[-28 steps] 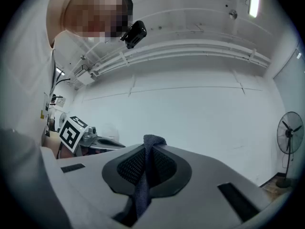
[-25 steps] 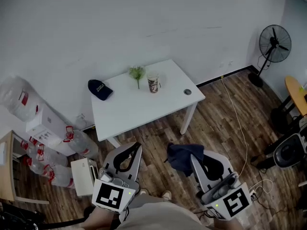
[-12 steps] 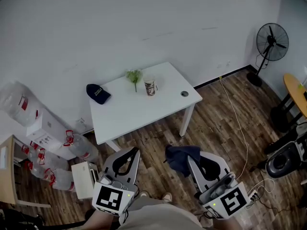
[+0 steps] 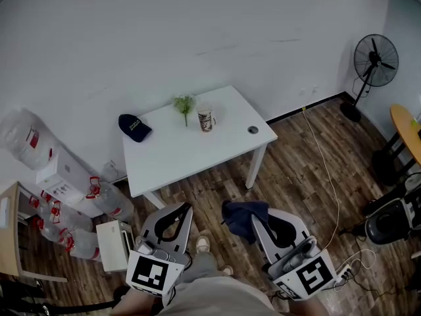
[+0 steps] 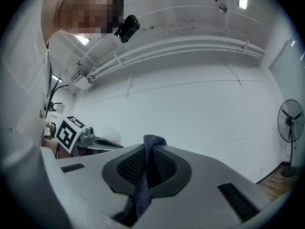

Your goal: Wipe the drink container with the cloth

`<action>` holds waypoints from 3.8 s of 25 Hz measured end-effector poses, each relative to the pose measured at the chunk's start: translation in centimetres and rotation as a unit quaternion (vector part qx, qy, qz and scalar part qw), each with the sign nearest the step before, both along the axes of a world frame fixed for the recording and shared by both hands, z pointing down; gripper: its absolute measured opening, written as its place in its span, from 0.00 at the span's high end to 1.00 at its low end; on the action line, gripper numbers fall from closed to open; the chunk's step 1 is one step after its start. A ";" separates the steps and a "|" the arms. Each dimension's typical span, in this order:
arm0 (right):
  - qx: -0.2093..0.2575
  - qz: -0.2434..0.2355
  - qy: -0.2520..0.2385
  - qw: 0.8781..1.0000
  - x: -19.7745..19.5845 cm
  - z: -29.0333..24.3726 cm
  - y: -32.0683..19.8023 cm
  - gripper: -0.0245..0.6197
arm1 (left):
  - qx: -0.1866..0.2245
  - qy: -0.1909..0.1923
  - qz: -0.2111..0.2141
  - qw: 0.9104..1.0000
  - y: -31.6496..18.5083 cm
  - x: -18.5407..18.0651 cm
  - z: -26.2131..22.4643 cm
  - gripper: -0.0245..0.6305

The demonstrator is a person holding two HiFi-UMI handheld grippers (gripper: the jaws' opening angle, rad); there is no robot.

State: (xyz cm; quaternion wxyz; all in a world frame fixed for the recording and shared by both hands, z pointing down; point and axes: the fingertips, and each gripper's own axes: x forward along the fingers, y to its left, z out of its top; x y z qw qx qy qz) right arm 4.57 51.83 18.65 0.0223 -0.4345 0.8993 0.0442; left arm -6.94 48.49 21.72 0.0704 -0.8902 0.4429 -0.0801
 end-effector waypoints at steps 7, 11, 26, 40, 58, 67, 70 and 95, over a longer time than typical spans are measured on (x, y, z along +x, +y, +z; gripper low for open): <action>-0.004 -0.001 0.000 1.000 0.4 1.0 -2.4 0.90 | 0.005 -0.003 0.006 1.000 -2.4 1.0 1.0 0.93; -0.001 0.002 0.010 1.000 0.0 1.7 -4.3 0.90 | -0.013 0.011 0.018 1.000 -4.6 0.5 2.5 0.93; -0.051 -0.009 0.008 0.999 -1.8 5.1 -17.4 0.90 | -0.045 -0.008 0.025 0.999 -17.9 -0.5 5.9 0.92; -0.118 0.017 -0.006 0.993 -5.9 8.0 -38.4 0.90 | -0.089 -0.025 0.049 0.994 -39.9 -5.4 10.0 0.66; -0.218 0.046 0.006 0.975 -5.8 16.3 -53.5 0.90 | -0.115 -0.049 0.070 0.990 -53.8 -3.7 20.3 0.38; -0.245 -0.020 0.059 0.968 -4.3 20.3 -59.2 0.90 | -0.142 -0.040 0.048 0.988 -58.4 0.2 24.8 0.38; -0.259 -0.044 0.064 0.963 -3.6 21.5 -60.6 0.90 | -0.153 -0.031 0.040 0.987 -59.5 1.4 26.0 0.38; -0.286 -0.171 0.180 0.926 -3.3 27.2 -67.8 0.90 | -0.154 -0.022 0.041 0.987 -63.8 5.3 31.7 0.31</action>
